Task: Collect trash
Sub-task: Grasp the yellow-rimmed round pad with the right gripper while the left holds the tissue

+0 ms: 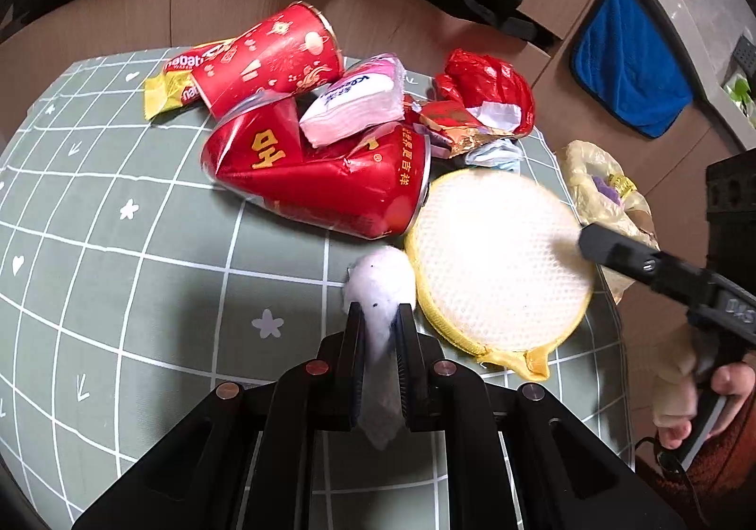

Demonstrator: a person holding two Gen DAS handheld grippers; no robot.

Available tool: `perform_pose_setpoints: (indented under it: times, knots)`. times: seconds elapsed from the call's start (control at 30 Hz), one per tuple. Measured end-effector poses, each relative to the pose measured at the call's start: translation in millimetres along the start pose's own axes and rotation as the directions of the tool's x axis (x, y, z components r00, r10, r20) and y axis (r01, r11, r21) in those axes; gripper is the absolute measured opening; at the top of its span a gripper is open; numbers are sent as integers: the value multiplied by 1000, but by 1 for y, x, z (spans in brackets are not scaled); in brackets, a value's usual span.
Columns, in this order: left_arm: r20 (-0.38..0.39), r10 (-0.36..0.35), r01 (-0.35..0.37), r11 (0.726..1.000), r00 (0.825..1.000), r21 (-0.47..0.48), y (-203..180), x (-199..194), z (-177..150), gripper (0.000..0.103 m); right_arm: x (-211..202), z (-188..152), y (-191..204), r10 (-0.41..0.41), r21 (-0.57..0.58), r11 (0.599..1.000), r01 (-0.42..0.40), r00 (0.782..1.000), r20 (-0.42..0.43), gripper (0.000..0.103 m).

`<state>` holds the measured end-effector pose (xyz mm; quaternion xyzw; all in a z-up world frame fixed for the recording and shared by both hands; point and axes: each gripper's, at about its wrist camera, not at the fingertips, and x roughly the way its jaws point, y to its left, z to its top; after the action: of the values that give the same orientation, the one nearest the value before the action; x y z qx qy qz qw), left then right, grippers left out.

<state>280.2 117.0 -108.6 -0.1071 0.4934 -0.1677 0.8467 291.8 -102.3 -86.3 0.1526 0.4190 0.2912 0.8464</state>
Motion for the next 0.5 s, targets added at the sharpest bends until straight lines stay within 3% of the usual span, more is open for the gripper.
perform_pose_setpoints:
  times: [0.33, 0.37, 0.43, 0.5]
  knots:
    - [7, 6, -6, 1000, 1000, -17, 8, -2, -5, 11, 28, 4, 31, -31, -98, 995, 25, 998, -61, 29]
    - [8, 9, -9, 1000, 1000, -20, 9, -2, -5, 11, 30, 4, 34, -41, -110, 993, 35, 998, -54, 27]
    - [11, 12, -12, 1000, 1000, -29, 10, -2, -5, 11, 30, 4, 40, -68, -155, 986, 63, 997, -27, 11]
    - [13, 10, -9, 999, 1000, -38, 12, -4, -5, 11, 25, 5, 45, -107, -195, 975, 106, 994, 4, 10]
